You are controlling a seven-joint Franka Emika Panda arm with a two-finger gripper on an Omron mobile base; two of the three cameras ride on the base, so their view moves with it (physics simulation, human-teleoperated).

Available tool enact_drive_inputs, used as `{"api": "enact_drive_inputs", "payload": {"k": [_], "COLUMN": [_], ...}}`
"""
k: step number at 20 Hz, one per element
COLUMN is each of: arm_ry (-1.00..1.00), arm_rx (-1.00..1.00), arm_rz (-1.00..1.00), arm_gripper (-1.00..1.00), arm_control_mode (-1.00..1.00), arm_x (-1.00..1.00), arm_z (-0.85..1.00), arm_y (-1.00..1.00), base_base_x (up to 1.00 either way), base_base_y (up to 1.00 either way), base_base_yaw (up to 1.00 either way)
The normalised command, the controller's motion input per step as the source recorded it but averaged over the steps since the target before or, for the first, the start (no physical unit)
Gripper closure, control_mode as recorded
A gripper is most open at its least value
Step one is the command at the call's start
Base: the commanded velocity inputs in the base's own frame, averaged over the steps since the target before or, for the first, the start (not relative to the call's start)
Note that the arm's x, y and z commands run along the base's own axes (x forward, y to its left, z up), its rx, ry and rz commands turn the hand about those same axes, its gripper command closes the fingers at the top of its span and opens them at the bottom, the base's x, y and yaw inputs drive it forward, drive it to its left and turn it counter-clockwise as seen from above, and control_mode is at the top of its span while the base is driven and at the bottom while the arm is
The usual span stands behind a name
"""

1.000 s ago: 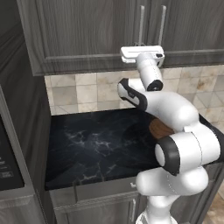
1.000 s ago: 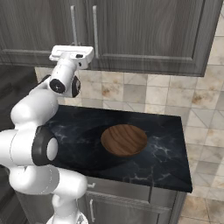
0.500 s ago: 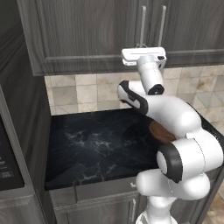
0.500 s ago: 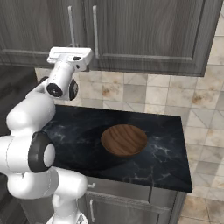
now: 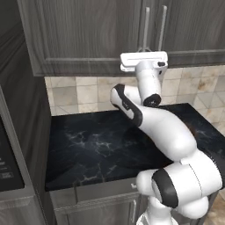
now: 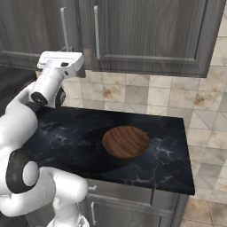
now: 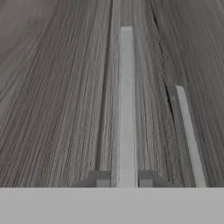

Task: Open the cabinet. Pick the peach and banana from the cabinet and place them into the bowl. Then close the cabinet.

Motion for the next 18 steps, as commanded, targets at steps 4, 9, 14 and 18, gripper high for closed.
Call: {"api": "enact_drive_inputs", "payload": {"k": [4,9,14,18], "arm_ry": [0.00,0.00,0.00,0.00], "arm_rx": [0.00,0.00,0.00,0.00], "arm_rz": [-0.12,-0.12,-0.13,-0.14], "arm_gripper": [1.00,1.00,1.00,1.00], "arm_control_mode": [-1.00,-1.00,-1.00,-1.00], "arm_x": [-0.93,-0.99,-1.00,-1.00], "arm_z": [0.44,0.52,0.49,0.57], "arm_y": [0.68,0.73,0.88,1.00], "base_base_x": [0.00,0.00,0.00,0.00], "base_base_y": [0.00,0.00,0.00,0.00], "base_base_yaw": [0.00,0.00,0.00,0.00]}}
